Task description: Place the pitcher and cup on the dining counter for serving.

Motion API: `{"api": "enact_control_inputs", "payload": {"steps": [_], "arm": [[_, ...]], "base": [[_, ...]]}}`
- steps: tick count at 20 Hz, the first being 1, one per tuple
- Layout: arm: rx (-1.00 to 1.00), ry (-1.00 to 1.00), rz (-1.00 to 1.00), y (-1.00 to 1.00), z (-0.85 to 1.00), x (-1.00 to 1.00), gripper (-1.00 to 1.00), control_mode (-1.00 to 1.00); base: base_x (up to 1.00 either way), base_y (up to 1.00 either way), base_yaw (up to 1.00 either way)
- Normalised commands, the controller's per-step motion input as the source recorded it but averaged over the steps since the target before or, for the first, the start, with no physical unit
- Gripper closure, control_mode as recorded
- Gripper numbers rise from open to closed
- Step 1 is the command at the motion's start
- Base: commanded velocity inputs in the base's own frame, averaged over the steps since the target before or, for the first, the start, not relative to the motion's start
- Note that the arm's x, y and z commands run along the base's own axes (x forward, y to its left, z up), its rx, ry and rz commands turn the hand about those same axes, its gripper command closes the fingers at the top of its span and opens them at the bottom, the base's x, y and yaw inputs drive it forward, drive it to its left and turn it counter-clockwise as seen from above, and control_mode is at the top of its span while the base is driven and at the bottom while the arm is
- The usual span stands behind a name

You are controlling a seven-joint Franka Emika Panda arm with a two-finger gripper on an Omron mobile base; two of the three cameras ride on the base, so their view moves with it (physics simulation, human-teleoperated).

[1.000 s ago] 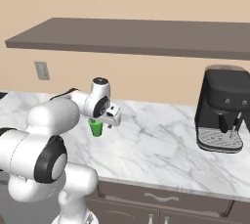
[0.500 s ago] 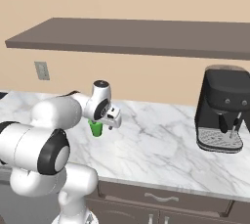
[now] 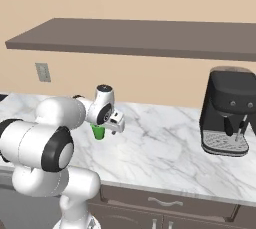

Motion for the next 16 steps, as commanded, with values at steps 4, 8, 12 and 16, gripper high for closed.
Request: {"api": "enact_control_inputs", "payload": {"steps": [4, 8, 12, 16], "arm": [[0.0, 0.0, 0.0, 0.0, -0.31, 0.0, 1.0, -1.0], [0.01, 0.0, 0.0, 0.0, -0.09, 0.0, 1.0, -1.0], [0.0, 0.0, 0.0, 0.0, 0.0, 0.0, 1.0, -1.0], [0.0, 0.0, 0.0, 0.0, 0.0, -0.01, 1.0, -1.0]], "base": [[0.0, 0.0, 0.0], [0.0, 0.0, 0.0], [0.0, 0.0, 0.0], [0.0, 0.0, 0.0]]}}
